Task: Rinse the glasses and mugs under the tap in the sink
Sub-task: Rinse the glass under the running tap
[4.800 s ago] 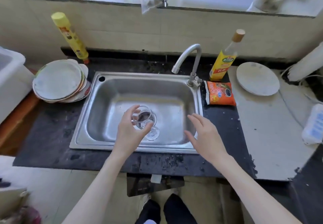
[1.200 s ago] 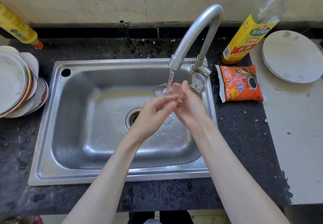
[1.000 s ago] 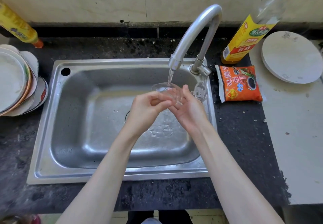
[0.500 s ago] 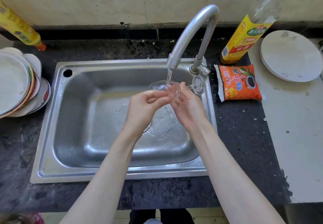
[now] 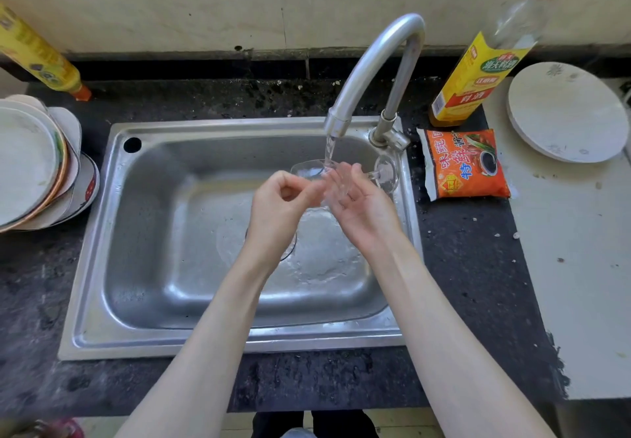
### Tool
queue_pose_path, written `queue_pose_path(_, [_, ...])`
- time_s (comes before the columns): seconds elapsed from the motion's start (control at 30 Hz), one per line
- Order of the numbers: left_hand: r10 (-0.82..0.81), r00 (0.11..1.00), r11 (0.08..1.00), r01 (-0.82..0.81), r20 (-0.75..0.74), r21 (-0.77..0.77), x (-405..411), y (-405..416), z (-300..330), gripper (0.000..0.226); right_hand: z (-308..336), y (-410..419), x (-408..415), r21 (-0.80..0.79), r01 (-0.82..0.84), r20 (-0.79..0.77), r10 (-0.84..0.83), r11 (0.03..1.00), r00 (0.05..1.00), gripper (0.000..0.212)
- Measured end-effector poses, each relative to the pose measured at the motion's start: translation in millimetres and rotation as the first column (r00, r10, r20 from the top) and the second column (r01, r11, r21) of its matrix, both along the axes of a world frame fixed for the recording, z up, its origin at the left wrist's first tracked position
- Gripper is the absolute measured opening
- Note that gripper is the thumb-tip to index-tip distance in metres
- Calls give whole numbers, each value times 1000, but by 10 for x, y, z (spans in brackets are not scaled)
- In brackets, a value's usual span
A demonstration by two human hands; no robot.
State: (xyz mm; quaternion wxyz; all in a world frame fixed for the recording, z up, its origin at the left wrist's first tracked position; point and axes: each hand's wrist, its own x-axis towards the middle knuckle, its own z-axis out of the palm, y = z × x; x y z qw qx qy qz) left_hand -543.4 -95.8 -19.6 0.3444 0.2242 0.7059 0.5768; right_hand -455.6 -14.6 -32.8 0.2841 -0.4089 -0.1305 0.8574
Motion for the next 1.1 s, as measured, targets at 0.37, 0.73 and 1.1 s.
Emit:
queue_pose_path(0.37, [-232, 949, 972, 216, -215, -96, -76, -115, -159, 17, -36, -21, 27, -6, -126, 67, 126, 992, 990, 22])
queue_pose_path(0.73, [-294, 563, 930, 356, -772, -95, -5, -3, -173, 18, -60, -26, 62, -432, 11, 27, 0, 902, 1000, 19])
queue_pose_path(1.1, [-283, 457, 943, 293, -843, -157, -45, 11, -136, 7, -37, -10, 84, -428, -46, 66, 82, 903, 994, 18])
